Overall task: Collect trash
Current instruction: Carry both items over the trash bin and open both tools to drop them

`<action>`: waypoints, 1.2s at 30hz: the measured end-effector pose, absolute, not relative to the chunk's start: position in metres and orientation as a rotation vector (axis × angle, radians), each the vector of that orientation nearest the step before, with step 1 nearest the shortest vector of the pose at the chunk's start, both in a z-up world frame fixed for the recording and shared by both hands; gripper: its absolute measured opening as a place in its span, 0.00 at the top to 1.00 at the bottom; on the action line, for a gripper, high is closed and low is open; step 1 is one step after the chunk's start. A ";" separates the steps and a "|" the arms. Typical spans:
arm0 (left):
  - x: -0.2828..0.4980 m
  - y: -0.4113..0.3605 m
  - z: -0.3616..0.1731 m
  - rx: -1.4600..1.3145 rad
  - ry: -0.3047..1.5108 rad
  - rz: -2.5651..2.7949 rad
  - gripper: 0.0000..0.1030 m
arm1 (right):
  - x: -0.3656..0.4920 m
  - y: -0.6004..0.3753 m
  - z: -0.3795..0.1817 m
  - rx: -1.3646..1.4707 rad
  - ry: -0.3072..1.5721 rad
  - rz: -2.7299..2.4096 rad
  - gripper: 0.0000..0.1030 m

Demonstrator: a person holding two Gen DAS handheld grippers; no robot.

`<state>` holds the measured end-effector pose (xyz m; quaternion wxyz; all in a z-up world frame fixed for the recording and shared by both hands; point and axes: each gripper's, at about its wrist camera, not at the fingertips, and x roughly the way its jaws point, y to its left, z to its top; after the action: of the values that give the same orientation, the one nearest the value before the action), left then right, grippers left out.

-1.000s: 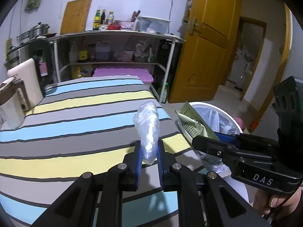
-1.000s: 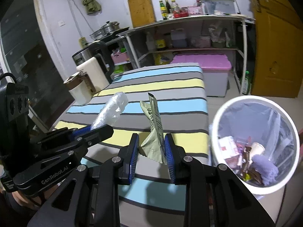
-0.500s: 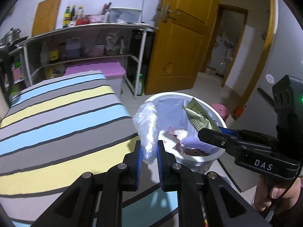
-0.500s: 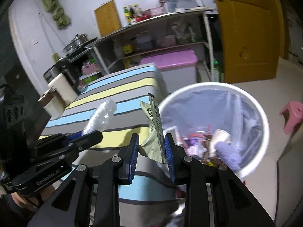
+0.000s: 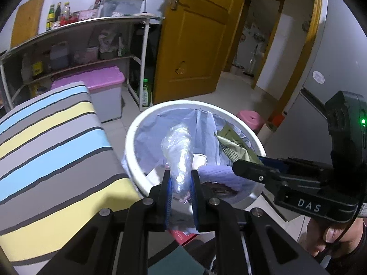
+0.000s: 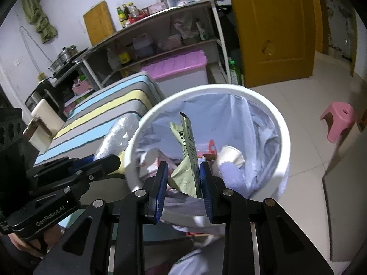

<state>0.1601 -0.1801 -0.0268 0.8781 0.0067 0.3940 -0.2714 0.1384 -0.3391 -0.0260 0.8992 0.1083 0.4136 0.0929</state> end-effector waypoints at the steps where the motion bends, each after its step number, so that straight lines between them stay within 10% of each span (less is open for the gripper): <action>1: 0.161 -0.183 -0.028 0.014 0.826 -0.573 0.85 | 0.140 -0.340 -0.027 0.226 0.861 0.188 0.71; 36: 0.135 -0.159 -0.007 -0.045 0.778 -0.539 0.75 | 0.103 -0.322 0.001 0.162 0.768 0.183 0.63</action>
<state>0.1350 -0.1592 -0.0068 0.8899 -0.0216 0.3744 -0.2595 0.1028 -0.3224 0.0015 0.9199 0.0789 0.3738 0.0890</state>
